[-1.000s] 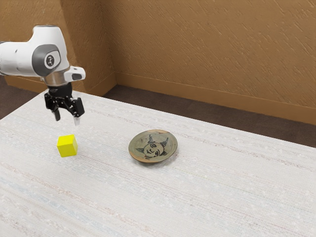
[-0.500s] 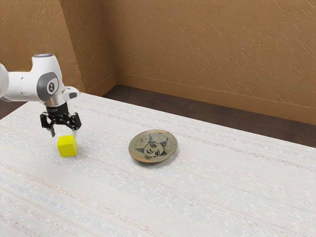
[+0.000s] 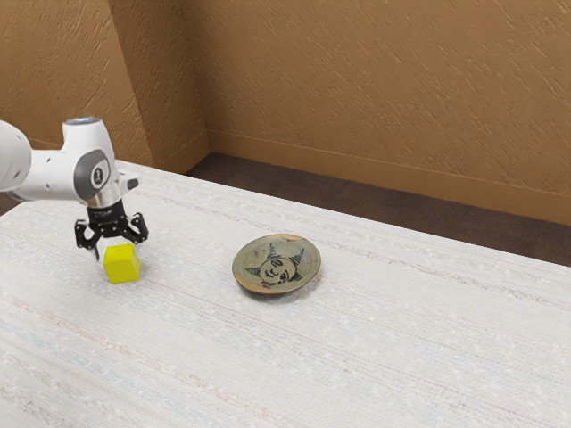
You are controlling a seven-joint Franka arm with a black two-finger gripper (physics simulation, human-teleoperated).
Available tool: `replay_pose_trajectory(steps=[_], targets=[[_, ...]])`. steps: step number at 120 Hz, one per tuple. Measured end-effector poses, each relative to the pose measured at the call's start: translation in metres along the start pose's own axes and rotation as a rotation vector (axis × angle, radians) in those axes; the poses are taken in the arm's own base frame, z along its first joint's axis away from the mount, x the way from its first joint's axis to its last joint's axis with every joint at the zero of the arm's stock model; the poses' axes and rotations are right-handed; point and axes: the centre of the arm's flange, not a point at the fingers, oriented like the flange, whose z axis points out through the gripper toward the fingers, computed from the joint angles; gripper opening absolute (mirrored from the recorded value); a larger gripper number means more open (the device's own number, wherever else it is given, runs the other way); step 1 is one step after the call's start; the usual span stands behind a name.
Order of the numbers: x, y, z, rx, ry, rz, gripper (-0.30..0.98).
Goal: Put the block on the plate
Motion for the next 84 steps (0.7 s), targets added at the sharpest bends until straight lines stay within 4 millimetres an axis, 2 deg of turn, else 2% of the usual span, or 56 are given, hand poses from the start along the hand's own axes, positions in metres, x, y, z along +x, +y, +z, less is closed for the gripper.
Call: replay_pose_trajectory(steps=[30,60,84], targets=[[0.004,0.004,0.012,-0.003,0.024,-0.061,0.68],[0.005,0.002,0.02,-0.001,0.037,-0.1,0.5],[0.005,0.003,0.018,-0.004,0.045,-0.121,0.47]])
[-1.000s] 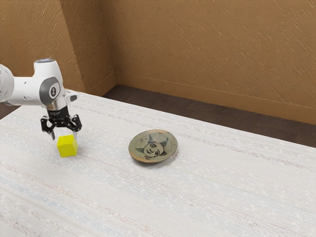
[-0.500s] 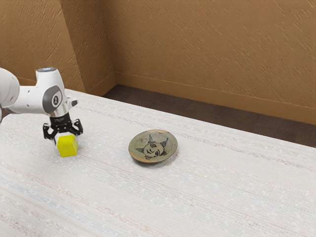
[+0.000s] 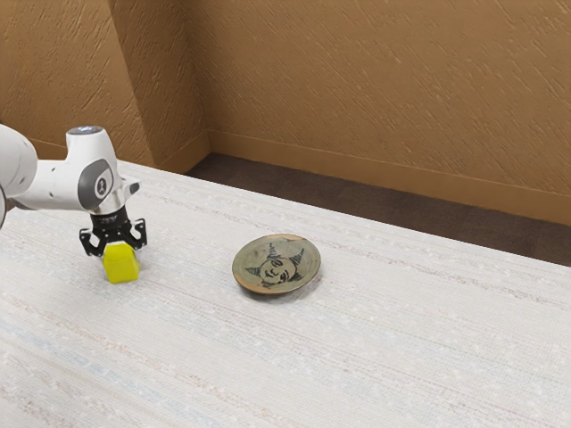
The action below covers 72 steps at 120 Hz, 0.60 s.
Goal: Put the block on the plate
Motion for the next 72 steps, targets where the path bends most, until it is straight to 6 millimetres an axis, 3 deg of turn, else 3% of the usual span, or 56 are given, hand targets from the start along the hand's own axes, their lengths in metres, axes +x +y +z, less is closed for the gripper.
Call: replay_pose_trajectory(steps=[22,33,45,72], targets=[[-0.002,0.005,-0.014,-0.013,0.017,-0.008,0.45],[-0.012,0.023,-0.034,-0.031,0.038,0.014,0.44],[-0.032,0.063,-0.059,-0.052,0.067,0.076,0.43],[-0.107,0.175,-0.09,-0.093,0.106,0.264,0.42]])
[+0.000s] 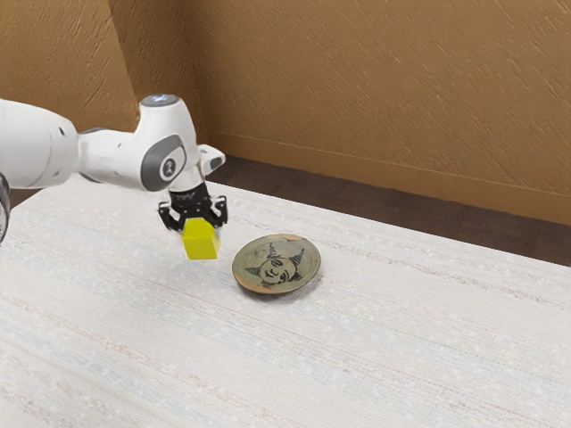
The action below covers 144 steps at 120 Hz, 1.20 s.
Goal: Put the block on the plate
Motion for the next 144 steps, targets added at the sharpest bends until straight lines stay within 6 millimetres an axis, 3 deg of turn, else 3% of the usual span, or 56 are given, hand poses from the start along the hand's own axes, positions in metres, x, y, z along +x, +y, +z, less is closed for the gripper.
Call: replay_pose_trajectory(steps=[21,32,43,63,90,103,125,144], targets=[[-0.039,0.083,-0.006,-0.041,0.02,0.12,0.43],[-0.052,0.113,-0.005,-0.057,0.03,0.161,0.43],[-0.05,0.135,0.007,-0.068,0.036,0.178,0.42],[-0.046,0.137,0.029,-0.068,0.026,0.163,0.4],[-0.041,0.136,0.027,-0.08,0.04,0.152,0.57],[-0.05,0.135,-0.009,-0.102,0.066,0.165,0.61],[-0.068,0.116,-0.076,-0.098,0.062,0.211,0.66],[-0.089,0.094,-0.116,-0.064,0.025,0.319,0.67]])
